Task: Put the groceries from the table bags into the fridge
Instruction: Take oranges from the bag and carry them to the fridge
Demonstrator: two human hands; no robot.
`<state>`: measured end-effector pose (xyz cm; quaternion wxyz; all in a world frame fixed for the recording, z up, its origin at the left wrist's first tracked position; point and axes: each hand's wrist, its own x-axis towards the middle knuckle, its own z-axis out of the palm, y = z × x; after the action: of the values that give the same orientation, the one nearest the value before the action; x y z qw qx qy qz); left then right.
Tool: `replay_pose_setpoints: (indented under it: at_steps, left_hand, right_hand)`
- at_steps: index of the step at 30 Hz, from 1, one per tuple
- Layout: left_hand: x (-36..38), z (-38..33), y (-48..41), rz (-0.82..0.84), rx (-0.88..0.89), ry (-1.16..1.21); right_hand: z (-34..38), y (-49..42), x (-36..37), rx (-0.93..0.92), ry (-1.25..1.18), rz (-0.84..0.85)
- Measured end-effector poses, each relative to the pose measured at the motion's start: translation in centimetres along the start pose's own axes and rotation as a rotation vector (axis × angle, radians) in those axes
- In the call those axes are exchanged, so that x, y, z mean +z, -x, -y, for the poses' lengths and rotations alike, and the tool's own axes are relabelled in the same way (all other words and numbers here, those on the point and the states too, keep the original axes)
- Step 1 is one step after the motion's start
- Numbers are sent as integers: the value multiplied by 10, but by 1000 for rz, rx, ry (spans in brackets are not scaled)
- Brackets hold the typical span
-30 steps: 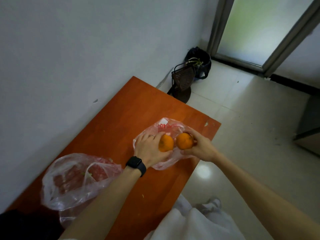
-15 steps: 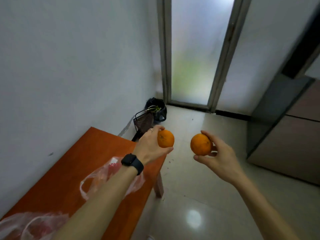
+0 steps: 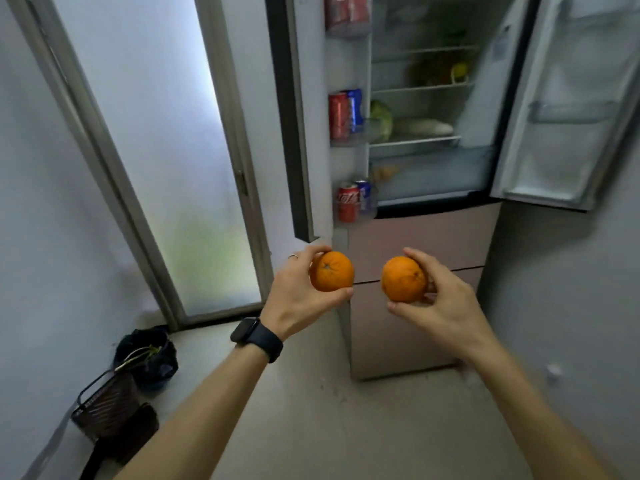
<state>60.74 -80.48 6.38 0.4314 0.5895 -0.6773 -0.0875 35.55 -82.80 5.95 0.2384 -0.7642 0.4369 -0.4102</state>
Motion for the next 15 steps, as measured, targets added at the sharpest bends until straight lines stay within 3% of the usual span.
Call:
replay_pose_setpoints:
  at_steps: [6, 15]
  left_hand:
    - [52, -41, -103, 5, 154, 37]
    - [123, -39, -272, -64, 176, 68]
  right_hand:
    - [-45, -64, -71, -31, 57, -134]
    - [-117, -222, -132, -71, 92, -189]
